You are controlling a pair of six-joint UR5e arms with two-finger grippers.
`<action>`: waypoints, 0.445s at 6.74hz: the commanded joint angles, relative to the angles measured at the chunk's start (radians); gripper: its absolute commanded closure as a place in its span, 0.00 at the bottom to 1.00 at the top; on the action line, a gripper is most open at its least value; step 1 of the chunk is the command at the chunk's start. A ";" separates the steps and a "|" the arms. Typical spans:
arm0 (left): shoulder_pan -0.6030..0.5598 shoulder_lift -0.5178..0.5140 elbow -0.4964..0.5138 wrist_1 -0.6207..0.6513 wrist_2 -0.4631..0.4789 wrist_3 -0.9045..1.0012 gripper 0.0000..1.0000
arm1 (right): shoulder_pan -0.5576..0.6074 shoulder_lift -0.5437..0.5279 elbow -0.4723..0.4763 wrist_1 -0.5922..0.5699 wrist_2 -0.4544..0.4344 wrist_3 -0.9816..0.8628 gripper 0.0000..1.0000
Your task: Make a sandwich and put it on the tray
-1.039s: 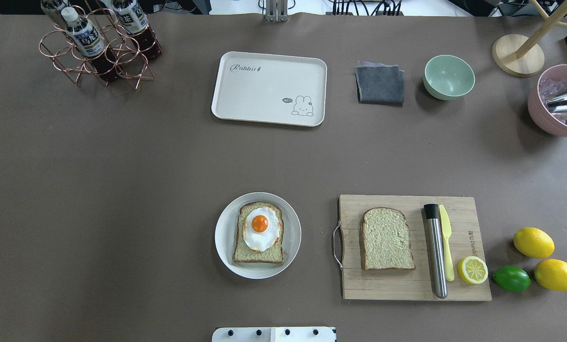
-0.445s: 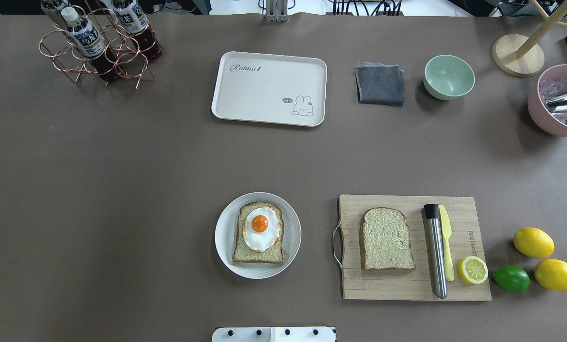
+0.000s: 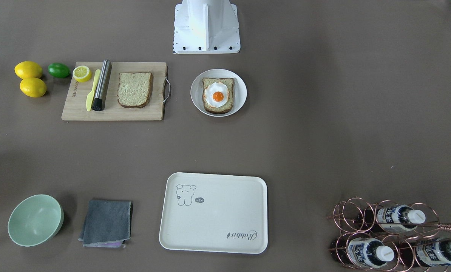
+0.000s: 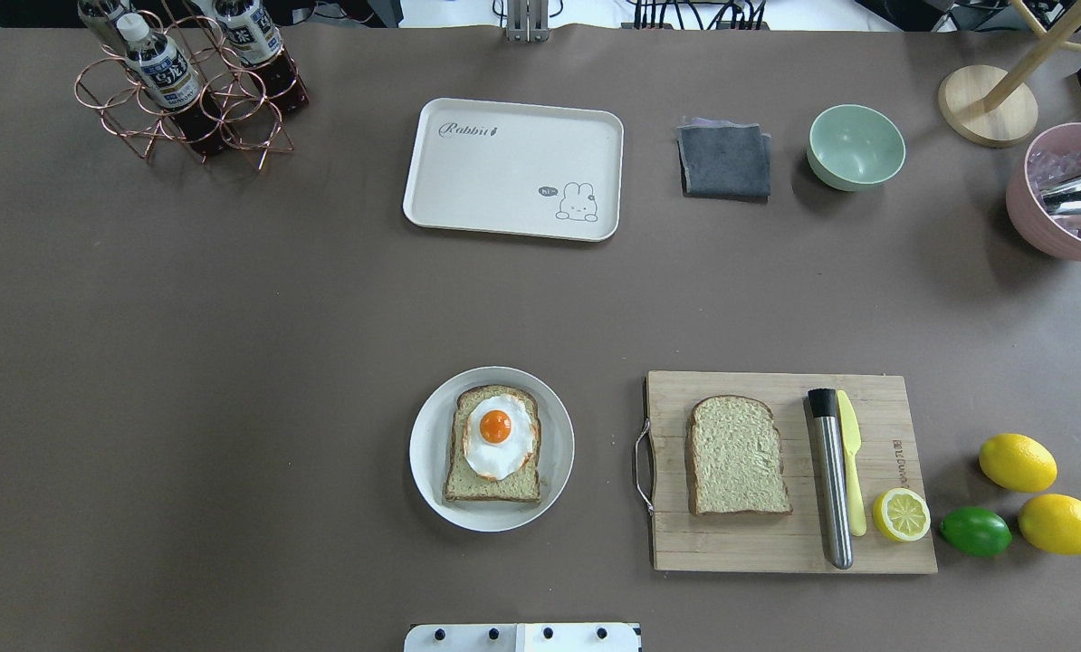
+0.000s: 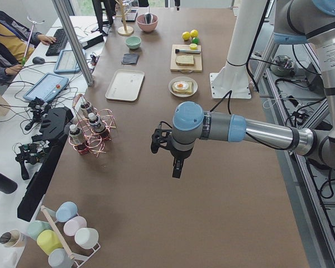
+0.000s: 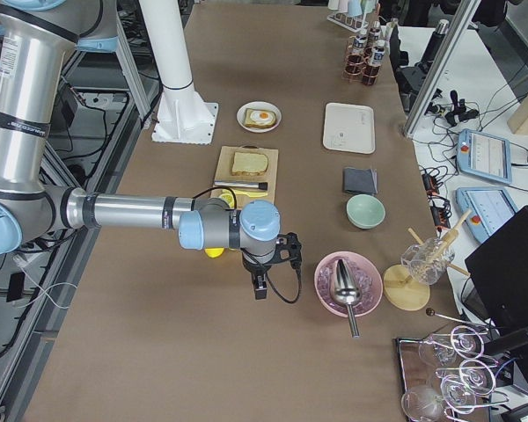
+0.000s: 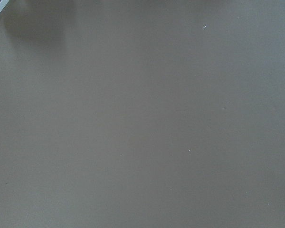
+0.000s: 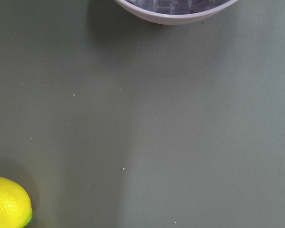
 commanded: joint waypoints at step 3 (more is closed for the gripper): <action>-0.008 0.002 -0.002 -0.035 0.012 0.002 0.03 | -0.017 0.002 0.022 0.035 0.007 0.051 0.01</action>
